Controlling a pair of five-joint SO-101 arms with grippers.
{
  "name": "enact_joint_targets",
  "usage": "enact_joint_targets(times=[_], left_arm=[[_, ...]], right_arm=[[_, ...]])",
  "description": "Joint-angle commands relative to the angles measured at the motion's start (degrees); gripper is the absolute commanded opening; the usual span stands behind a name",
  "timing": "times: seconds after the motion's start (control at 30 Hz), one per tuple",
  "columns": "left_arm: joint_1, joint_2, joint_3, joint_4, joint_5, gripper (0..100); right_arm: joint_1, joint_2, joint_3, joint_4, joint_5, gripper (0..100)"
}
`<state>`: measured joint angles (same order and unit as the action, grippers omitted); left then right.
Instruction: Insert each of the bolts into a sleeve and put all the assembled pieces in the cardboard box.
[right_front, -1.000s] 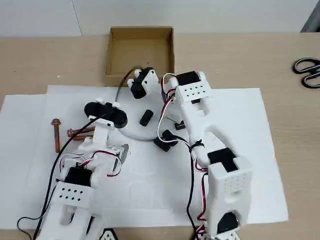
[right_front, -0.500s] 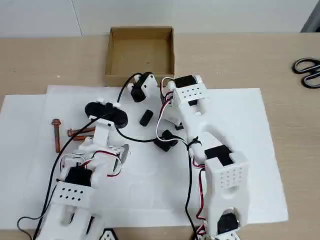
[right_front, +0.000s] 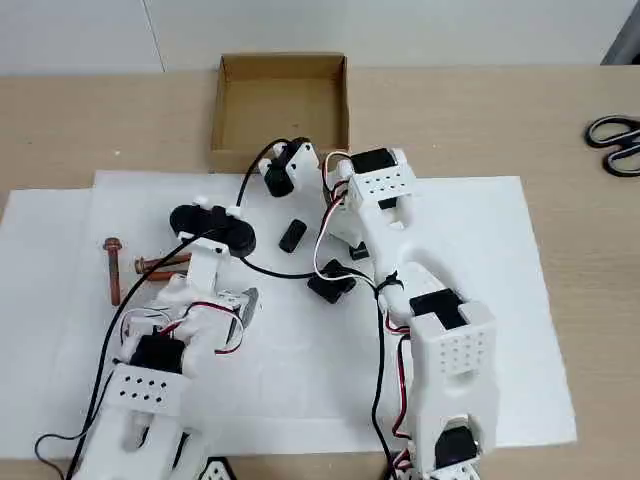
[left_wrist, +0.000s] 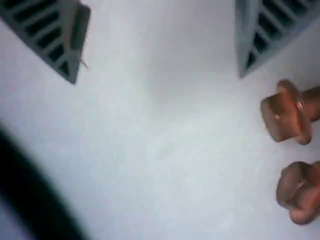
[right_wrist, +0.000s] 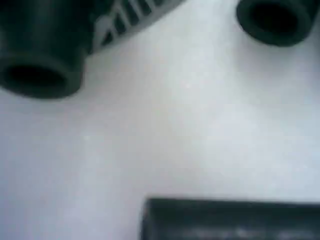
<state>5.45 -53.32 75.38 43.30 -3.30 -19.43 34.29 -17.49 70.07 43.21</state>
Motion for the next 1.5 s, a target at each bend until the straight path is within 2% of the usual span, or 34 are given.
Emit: enact_joint_targets(times=[0.0,0.13,0.3,0.8,0.97,1.13,1.2,1.37,1.47], left_arm=[[0.26,-0.35,-0.22,-1.41,0.26,20],[0.26,-0.35,-0.22,-1.41,0.26,20],[0.26,-0.35,-0.13,-1.41,0.26,20],[0.26,-0.35,-0.04,-1.41,0.26,20],[0.26,-0.35,-0.04,-1.41,0.26,20],[0.26,-0.35,-0.04,-1.41,0.26,20],[0.26,-0.35,-0.04,-1.76,0.35,20],[0.26,0.00,-1.36,-2.02,0.44,20],[0.26,0.09,-8.13,5.98,0.44,20]], right_arm=[[0.84,0.40,-0.53,-1.71,-3.43,0.9],[2.86,0.31,-2.46,-1.19,-9.58,0.8],[7.25,0.31,-5.19,0.57,-21.10,0.4],[13.14,0.31,-8.18,11.65,-41.76,0.4],[12.97,0.31,-14.33,18.15,-43.16,0.4],[12.97,0.31,-28.13,29.23,-43.25,0.4],[13.23,-0.04,-30.24,29.58,-43.16,0.4],[13.76,-11.21,-26.73,29.85,-43.16,0.4],[13.49,-14.99,-20.22,29.32,-42.99,0.4]])
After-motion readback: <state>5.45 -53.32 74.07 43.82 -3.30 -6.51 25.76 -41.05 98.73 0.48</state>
